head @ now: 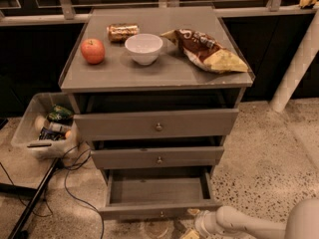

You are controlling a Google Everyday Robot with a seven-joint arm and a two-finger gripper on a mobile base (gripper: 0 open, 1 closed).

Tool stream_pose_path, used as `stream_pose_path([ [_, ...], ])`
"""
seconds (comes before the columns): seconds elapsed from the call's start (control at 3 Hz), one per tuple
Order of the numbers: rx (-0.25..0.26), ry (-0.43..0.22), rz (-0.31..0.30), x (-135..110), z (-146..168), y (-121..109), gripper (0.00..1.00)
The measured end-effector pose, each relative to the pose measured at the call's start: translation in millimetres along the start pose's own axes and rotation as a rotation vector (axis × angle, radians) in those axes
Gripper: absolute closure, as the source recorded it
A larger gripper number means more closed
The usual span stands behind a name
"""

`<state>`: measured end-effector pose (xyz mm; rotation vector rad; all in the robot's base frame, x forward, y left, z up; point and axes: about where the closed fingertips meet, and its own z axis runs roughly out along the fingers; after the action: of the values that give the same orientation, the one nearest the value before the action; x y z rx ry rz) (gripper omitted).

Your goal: Close bottom drawer

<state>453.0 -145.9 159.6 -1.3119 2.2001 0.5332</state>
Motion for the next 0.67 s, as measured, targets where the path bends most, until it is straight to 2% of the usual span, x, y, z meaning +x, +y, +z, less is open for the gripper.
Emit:
stream_pose_path([
  [0.33, 0.005, -0.007, -0.047, -22.3, 19.3, -18.1, 0.37],
  [0.67, 0.013, -0.017, -0.117, -55.0, 41.7, -46.2, 0.61],
])
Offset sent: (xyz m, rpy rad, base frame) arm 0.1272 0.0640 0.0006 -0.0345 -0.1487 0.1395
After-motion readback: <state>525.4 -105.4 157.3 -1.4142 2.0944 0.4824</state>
